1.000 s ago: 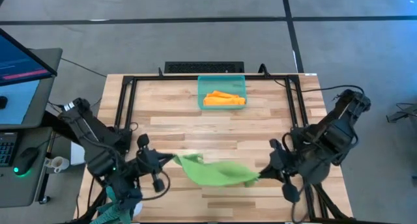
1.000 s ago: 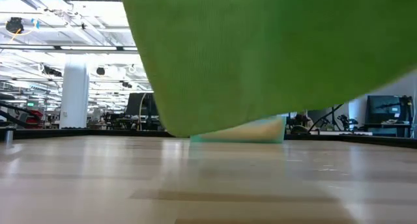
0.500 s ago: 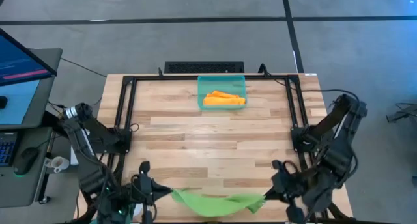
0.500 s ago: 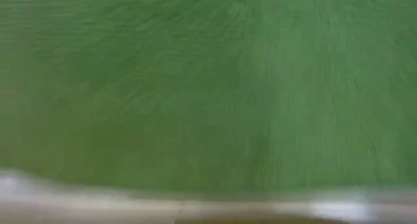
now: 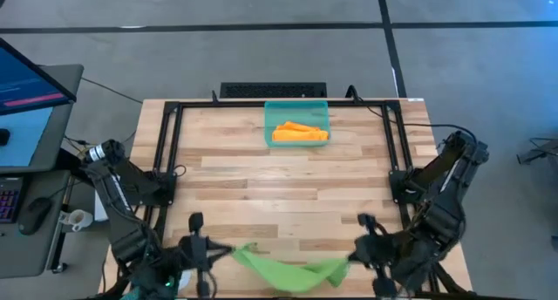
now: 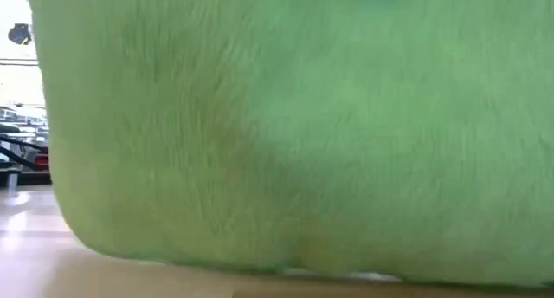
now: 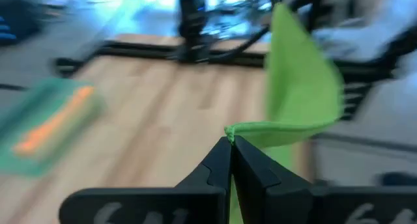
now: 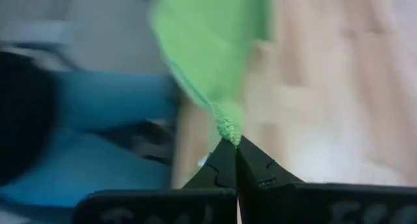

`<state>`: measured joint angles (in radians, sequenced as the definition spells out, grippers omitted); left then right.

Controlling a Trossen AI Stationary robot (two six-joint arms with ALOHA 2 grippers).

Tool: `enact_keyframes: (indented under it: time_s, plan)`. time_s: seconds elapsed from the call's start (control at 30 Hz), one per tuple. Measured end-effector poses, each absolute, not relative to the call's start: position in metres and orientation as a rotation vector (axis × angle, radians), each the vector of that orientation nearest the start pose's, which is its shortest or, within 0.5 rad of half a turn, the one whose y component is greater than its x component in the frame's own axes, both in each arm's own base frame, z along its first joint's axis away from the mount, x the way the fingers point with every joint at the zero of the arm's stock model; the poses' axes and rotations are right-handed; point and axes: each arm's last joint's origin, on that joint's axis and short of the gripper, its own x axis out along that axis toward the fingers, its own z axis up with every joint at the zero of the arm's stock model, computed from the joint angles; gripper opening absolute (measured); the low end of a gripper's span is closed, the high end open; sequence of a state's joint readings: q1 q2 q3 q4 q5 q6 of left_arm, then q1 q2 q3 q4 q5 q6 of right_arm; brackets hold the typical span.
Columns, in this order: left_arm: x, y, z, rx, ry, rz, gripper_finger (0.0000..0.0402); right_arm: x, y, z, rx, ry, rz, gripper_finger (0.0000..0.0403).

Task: Roll microfiber towels into tight, uniform cylinder then place into a basket
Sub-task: Fold the green microfiber towel

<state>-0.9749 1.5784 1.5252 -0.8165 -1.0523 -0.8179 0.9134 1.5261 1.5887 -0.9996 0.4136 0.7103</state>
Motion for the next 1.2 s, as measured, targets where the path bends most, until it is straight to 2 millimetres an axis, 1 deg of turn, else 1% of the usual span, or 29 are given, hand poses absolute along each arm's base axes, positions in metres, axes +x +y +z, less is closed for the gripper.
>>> enact_keyframes:
  time_s: [0.1,0.2,0.3,0.4,0.5,0.6,0.7,0.93,1.03,1.2]
  plan:
    - [0.209,-0.233,0.336,0.006,0.415,0.377,0.0,0.196,0.214,0.356,0.057,0.94,-0.018,0.0008]
    - [0.215,-0.211,0.314,0.073,0.45,0.509,0.0,0.201,0.192,0.338,0.071,1.024,-0.224,0.0008]
    - [0.221,-0.188,0.292,0.133,0.473,0.632,0.0,0.205,0.172,0.321,0.062,1.092,-0.393,0.0008]
    - [0.23,-0.169,0.289,0.175,0.471,0.725,0.0,0.212,0.158,0.314,0.074,1.119,-0.473,0.001]
    - [0.238,-0.16,0.295,0.219,0.491,0.746,0.0,0.218,0.15,0.314,0.071,1.122,-0.484,0.001]
    - [0.241,-0.162,0.307,0.244,0.491,0.726,0.0,0.219,0.151,0.314,0.067,1.113,-0.462,0.0008]
    - [0.239,-0.17,0.319,0.237,0.474,0.686,0.0,0.217,0.158,0.317,0.078,1.087,-0.418,0.0008]
    - [0.225,-0.203,0.337,0.116,0.427,0.536,0.0,0.204,0.189,0.331,0.111,1.007,-0.257,0.001]
    - [0.219,-0.216,0.343,0.067,0.419,0.462,0.0,0.198,0.203,0.341,0.137,0.961,-0.178,0.0008]
    - [0.212,-0.233,0.358,0.012,0.379,0.373,0.0,0.188,0.223,0.356,0.153,0.891,-0.041,0.001]
